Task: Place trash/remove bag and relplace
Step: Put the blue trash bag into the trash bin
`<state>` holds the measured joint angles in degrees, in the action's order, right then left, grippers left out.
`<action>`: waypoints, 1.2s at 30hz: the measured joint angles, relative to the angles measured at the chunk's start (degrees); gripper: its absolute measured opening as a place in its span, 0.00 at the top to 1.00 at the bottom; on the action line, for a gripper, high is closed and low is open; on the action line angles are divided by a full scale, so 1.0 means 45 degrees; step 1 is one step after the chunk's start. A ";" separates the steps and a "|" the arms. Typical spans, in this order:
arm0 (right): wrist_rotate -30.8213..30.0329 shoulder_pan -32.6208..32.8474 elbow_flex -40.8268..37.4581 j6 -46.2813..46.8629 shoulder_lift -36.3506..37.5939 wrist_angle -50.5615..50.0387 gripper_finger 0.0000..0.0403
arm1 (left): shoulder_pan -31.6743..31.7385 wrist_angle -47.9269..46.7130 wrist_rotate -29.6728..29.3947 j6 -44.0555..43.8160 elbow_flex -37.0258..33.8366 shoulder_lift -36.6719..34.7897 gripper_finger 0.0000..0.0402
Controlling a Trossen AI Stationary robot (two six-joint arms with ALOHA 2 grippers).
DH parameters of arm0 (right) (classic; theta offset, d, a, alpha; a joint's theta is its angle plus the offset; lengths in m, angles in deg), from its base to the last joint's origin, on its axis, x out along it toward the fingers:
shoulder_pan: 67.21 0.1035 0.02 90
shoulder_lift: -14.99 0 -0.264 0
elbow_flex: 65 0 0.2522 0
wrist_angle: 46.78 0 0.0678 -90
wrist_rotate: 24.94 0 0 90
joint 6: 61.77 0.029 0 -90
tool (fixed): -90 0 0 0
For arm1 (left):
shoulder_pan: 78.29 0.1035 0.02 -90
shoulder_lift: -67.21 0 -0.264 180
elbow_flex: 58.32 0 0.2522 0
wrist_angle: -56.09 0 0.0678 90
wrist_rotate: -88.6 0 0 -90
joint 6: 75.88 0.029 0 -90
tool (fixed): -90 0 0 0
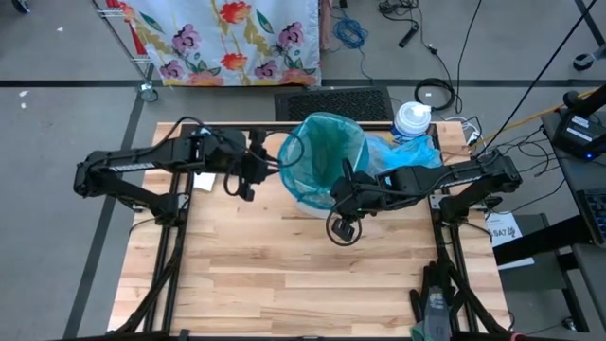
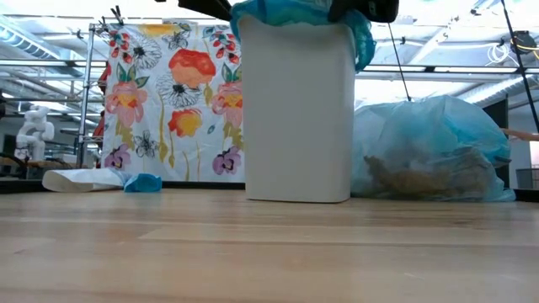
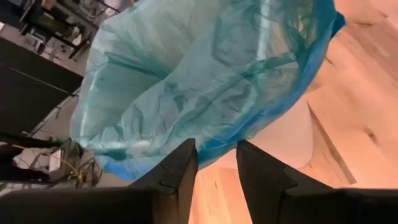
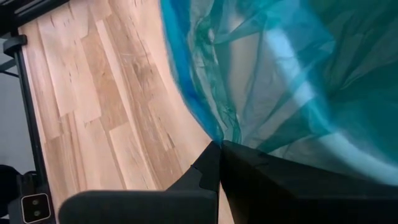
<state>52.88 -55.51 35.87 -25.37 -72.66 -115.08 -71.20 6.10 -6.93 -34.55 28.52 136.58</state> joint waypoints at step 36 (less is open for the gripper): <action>-0.0555 0.0007 0.0000 0.1098 -0.0044 -0.0556 0.99 | 0.0005 -0.1130 0.1050 -0.2694 0.0005 0.2004 0.97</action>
<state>50.39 -55.48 35.87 -20.43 -72.86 -117.59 -71.18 1.02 -2.20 -46.68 28.54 145.59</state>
